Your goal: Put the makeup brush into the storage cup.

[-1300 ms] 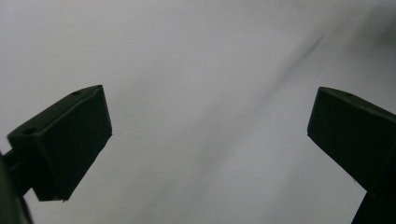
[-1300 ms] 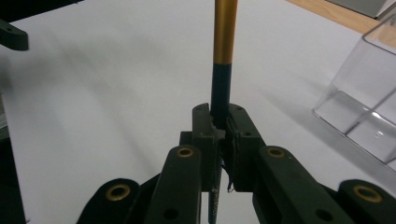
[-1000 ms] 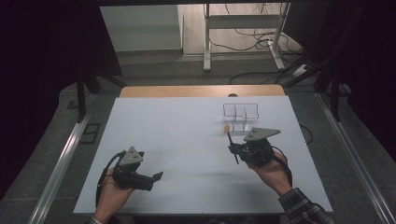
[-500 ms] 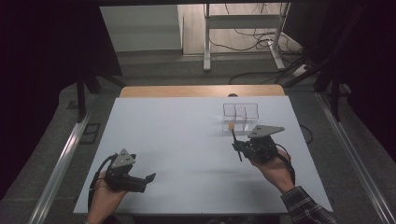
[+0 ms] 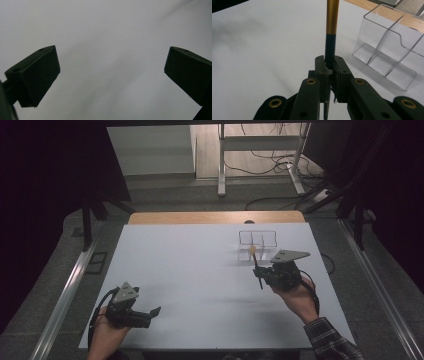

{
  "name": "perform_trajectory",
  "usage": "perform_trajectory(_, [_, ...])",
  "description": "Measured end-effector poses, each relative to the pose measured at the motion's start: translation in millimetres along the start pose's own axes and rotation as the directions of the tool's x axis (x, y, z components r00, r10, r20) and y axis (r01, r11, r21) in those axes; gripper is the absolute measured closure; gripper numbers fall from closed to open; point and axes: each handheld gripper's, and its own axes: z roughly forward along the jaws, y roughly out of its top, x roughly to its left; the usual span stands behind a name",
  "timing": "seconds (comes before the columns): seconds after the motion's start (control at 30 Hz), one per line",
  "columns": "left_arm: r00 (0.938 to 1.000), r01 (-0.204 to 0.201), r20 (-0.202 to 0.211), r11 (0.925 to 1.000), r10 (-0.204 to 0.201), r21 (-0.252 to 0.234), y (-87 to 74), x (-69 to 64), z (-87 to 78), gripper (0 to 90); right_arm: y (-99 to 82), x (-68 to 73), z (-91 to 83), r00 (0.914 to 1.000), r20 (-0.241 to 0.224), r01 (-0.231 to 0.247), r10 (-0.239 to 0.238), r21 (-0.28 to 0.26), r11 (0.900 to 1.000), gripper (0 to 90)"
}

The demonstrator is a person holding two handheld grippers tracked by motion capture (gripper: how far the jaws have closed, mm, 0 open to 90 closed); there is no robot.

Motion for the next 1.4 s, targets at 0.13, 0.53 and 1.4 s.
perform_trajectory(0.13, [0.9999,0.011,-0.012,0.9999,-0.011,0.005,-3.8,2.9,-2.4,0.7,0.3,-5.3,-1.3,0.9999,0.009,-0.012,0.012,-0.004,0.9999,83.8])
perform_trajectory(0.53, [0.9989,0.033,-0.034,0.9993,-0.033,0.015,-12.0,7.8,-8.1,0.7,2.6,-20.1,-1.7,0.9983,0.033,-0.048,0.048,-0.02,0.9987,83.8])
perform_trajectory(1.4, [0.9937,0.099,-0.056,0.995,-0.098,0.018,-30.0,19.0,-19.6,0.7,13.6,-56.0,-1.2,0.9916,0.071,-0.105,0.108,-0.04,0.9936,83.8])
